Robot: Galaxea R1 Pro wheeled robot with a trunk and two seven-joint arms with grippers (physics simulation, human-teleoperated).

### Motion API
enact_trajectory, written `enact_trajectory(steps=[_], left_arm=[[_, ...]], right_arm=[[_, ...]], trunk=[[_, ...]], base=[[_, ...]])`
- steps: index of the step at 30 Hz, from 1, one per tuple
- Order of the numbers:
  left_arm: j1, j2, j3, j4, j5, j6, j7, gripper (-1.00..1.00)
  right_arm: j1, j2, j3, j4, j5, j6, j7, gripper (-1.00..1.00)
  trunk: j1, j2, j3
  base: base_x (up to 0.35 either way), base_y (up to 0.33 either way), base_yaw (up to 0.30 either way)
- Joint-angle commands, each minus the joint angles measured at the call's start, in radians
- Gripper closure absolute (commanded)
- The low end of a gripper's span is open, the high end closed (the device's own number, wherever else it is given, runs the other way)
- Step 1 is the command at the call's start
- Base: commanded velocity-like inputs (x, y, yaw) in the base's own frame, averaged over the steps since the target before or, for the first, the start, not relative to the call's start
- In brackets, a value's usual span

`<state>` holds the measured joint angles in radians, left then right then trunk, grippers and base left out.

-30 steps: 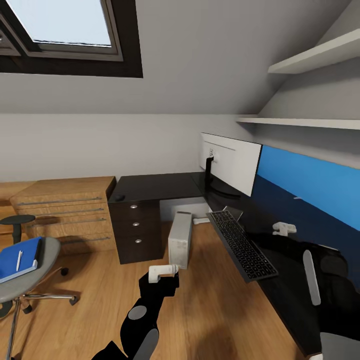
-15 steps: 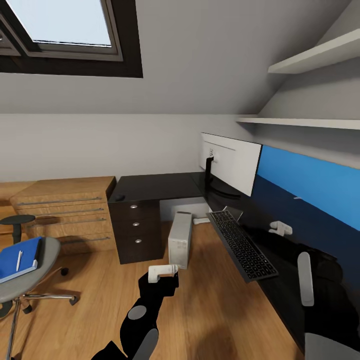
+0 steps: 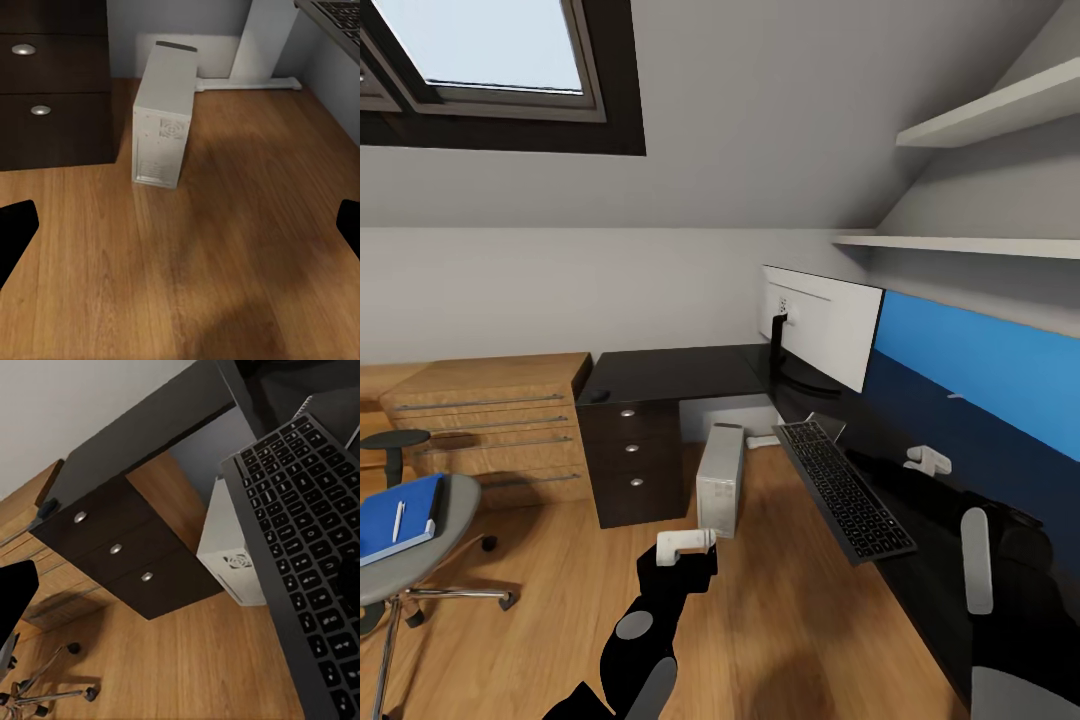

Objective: In the bedroom, organize the workspace by keeping the computer under the desk, ensuring the monitor is on the desk, placing the keyboard on the desk next to the monitor, placing the mouse on the desk next to the keyboard, moving the folder from the swivel chair onto the desk next to the mouse, stacking the notebook on top of the folder with the pen on top of the notebook, and positioning the swivel chair next to the desk.

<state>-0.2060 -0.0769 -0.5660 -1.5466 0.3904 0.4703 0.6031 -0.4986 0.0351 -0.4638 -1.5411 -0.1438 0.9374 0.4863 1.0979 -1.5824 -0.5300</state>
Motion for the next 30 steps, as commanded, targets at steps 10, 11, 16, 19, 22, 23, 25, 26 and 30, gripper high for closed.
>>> enact_trajectory(steps=[10, 11, 16, 19, 22, 23, 25, 26, 30], left_arm=[[-0.001, 0.002, -0.002, -0.001, 0.005, 0.001, 0.01, -1.0], [-0.001, 0.002, -0.002, -0.001, 0.005, 0.001, 0.01, -1.0], [-0.001, 0.002, -0.002, -0.001, 0.005, 0.001, 0.01, -1.0], [-0.001, 0.002, -0.002, -0.001, 0.005, 0.001, 0.009, -1.0], [-0.001, 0.002, -0.002, -0.001, 0.006, 0.001, 0.008, -1.0], [-0.001, 0.002, -0.002, -0.001, 0.006, 0.001, 0.008, -1.0], [-0.001, 0.002, -0.002, -0.001, 0.005, 0.001, 0.007, -1.0], [-0.001, 0.002, -0.002, -0.001, 0.005, 0.001, 0.007, -1.0], [-0.001, 0.002, -0.002, -0.001, 0.005, 0.001, 0.007, -1.0]], right_arm=[[0.0, 0.003, -0.004, 0.019, -0.003, 0.003, 0.002, -1.0], [0.0, 0.003, -0.004, 0.019, -0.003, 0.003, 0.002, -1.0], [0.0, 0.003, -0.004, 0.019, -0.003, 0.003, 0.002, -1.0], [0.0, 0.003, -0.004, 0.02, -0.003, 0.003, 0.002, -1.0], [0.0, 0.003, -0.004, 0.02, -0.003, 0.003, 0.002, -1.0], [0.0, 0.003, -0.004, 0.021, -0.003, 0.003, 0.002, -1.0], [0.0, 0.003, -0.004, 0.021, -0.003, 0.003, 0.002, -1.0], [0.0, 0.003, -0.004, 0.021, -0.003, 0.003, 0.002, -1.0], [0.0, 0.003, -0.004, 0.021, -0.003, 0.003, 0.002, -1.0]], trunk=[[0.0, -0.001, -0.001], [0.0, -0.001, -0.001], [0.0, -0.001, -0.001], [0.0, -0.001, -0.001], [0.0, -0.001, -0.001], [0.0, -0.001, -0.001], [0.0, -0.001, -0.001], [0.0, -0.001, -0.001], [0.0, -0.001, -0.001]], base=[[0.083, 0.262, -0.259], [0.194, 0.288, -0.289], [0.211, 0.258, -0.293], [0.106, 0.111, -0.296], [0.043, 0.045, -0.297], [0.027, 0.029, -0.297], [0.018, 0.019, -0.297], [0.011, 0.012, -0.297], [0.006, 0.006, -0.297]])
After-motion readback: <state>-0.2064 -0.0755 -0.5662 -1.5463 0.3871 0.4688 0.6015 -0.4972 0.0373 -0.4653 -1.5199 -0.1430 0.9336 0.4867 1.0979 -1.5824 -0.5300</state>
